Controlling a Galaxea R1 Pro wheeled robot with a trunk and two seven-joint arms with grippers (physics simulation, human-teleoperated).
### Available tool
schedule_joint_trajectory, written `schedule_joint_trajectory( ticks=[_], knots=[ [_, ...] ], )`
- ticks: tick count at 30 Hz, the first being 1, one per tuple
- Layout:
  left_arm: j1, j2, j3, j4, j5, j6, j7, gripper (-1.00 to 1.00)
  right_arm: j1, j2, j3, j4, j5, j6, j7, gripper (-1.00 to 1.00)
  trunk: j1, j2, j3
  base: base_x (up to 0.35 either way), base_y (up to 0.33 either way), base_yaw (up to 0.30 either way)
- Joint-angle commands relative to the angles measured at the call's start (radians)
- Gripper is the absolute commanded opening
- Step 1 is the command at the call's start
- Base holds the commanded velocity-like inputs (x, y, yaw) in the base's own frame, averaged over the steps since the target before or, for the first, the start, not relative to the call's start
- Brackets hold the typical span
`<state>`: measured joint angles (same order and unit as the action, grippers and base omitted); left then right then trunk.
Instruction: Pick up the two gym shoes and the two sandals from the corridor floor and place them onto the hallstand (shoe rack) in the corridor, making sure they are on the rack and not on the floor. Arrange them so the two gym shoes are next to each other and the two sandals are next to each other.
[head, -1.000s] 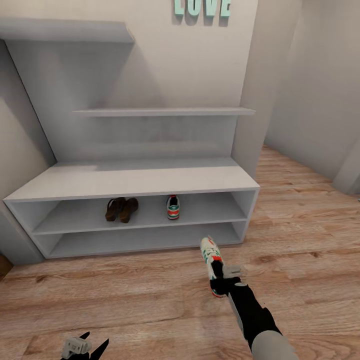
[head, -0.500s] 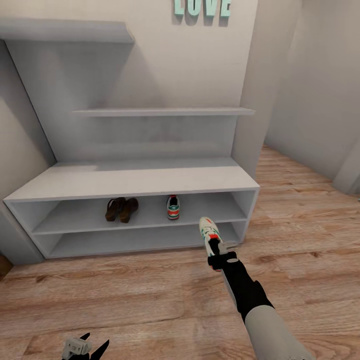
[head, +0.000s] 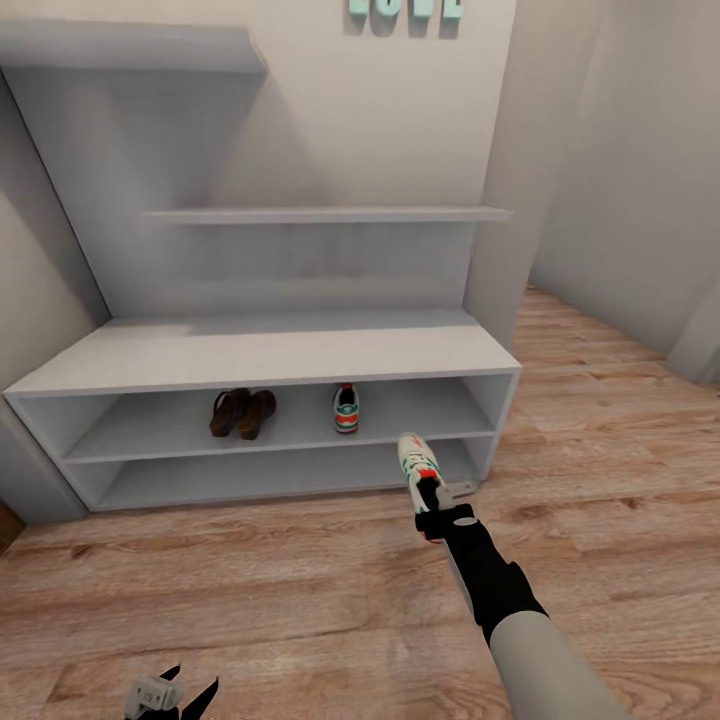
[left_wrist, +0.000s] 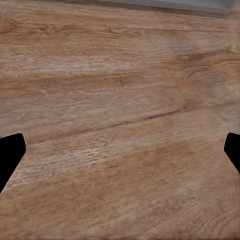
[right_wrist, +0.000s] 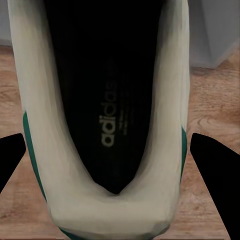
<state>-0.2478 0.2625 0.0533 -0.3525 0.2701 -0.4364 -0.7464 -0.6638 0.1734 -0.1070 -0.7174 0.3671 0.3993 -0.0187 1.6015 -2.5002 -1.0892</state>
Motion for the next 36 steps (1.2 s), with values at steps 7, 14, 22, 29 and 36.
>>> schedule_joint_trajectory(
  ticks=[7,14,22,29,36],
  knots=[
    [-0.001,0.0,0.003,0.001,0.005,0.002,-0.008,1.0,0.0,0.001,-0.003,-0.002,0.004,0.005,0.0,-1.0,0.003,-0.002,-0.028,0.0,0.0,0.0],
    [-0.001,0.0,0.003,0.001,0.005,0.002,-0.008,1.0,0.0,0.001,-0.003,-0.002,0.004,0.004,0.0,-1.0,0.006,-0.004,-0.058,0.0,0.0,0.0],
    [-0.001,0.0,0.003,0.001,0.005,0.001,-0.008,1.0,0.0,0.001,-0.003,-0.003,0.004,0.004,0.0,-1.0,0.006,-0.004,-0.07,0.0,0.0,0.0],
    [-0.001,0.0,0.003,0.001,0.005,0.0,-0.008,1.0,0.0,0.001,-0.005,-0.002,0.004,0.004,0.0,-1.0,0.006,-0.004,-0.074,0.0,0.0,0.0],
    [-0.001,0.0,0.005,0.001,0.005,-0.001,-0.008,1.0,0.0,0.001,-0.005,-0.002,0.004,0.004,0.0,-1.0,0.006,-0.004,-0.075,0.166,0.0,0.0]
  ],
)
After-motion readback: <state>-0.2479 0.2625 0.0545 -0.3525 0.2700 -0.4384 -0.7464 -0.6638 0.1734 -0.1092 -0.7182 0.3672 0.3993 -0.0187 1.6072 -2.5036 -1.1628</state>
